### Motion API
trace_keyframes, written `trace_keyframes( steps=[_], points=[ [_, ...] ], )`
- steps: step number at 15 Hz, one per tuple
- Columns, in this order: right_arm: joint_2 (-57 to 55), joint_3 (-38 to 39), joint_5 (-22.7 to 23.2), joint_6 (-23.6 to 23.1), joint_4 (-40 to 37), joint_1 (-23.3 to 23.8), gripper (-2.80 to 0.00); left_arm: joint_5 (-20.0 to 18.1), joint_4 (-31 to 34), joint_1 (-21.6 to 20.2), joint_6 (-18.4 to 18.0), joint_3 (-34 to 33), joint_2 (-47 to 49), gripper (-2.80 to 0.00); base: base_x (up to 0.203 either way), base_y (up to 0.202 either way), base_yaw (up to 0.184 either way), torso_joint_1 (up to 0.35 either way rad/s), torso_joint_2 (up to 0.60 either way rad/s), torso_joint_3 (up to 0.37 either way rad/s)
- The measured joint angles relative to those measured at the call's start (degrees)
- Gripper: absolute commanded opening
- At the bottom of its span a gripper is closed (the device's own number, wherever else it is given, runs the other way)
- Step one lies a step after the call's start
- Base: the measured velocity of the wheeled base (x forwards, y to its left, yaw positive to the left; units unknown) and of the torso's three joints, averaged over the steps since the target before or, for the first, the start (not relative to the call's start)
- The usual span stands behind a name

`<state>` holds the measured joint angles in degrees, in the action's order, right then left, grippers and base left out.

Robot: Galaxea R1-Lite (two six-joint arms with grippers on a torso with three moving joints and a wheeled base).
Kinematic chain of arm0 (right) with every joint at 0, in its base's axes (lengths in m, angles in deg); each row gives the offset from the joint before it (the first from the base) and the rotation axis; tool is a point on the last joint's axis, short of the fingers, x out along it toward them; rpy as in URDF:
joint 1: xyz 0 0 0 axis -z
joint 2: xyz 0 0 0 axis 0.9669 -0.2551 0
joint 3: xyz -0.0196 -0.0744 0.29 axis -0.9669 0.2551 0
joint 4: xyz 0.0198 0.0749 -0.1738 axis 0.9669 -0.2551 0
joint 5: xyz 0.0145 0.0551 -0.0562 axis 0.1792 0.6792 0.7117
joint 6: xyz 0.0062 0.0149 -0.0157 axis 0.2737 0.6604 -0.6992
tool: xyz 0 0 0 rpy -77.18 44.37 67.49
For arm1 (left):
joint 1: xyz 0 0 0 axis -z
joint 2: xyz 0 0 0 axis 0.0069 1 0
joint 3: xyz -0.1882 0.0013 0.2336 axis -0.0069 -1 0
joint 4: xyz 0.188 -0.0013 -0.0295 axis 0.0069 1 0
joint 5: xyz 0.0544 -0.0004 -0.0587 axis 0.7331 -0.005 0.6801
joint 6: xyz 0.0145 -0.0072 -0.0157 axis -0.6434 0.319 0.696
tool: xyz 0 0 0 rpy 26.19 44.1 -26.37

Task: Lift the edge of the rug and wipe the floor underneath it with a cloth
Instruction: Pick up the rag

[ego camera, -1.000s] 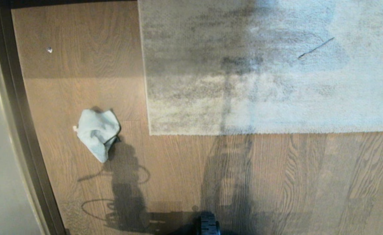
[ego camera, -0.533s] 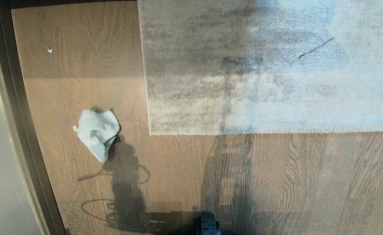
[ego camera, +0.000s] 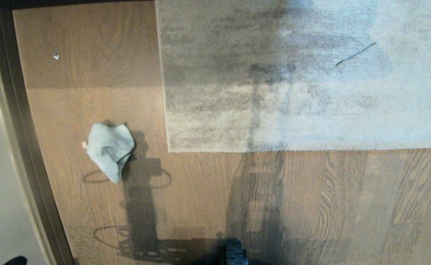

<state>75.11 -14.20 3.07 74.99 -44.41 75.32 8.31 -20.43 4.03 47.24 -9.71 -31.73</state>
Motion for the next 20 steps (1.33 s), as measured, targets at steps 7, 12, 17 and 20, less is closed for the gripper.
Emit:
trace_keyframes(
  steps=[7, 12, 17, 20],
  points=[
    [0.0, 0.0, 0.0, 0.0, 0.0, 0.0, -2.8, -0.1, -29.6, 1.5, -0.1, 4.5, 27.2, -2.8, 0.0, 0.0, 0.0, 0.0, 0.0, 0.0],
    [0.0, 0.0, 0.0, 0.0, 0.0, 0.0, -2.8, 0.5, -31.2, -2.0, -0.4, 8.7, 34.0, -2.8, 0.0, 0.0, 0.0, 0.0, 0.0, 0.0],
    [0.0, 0.0, 0.0, 0.0, 0.0, 0.0, -2.8, 3.0, -31.3, -3.8, -0.7, 10.4, 38.0, 0.0, 0.0, 0.0, 0.0, 0.0, 0.0, 0.0],
    [0.0, 0.0, 0.0, 0.0, 0.0, 0.0, -2.8, 3.1, -31.4, -5.3, -1.2, 10.8, 39.8, 0.0, 0.0, 0.0, 0.0, 0.0, 0.0, 0.0]
  ],
)
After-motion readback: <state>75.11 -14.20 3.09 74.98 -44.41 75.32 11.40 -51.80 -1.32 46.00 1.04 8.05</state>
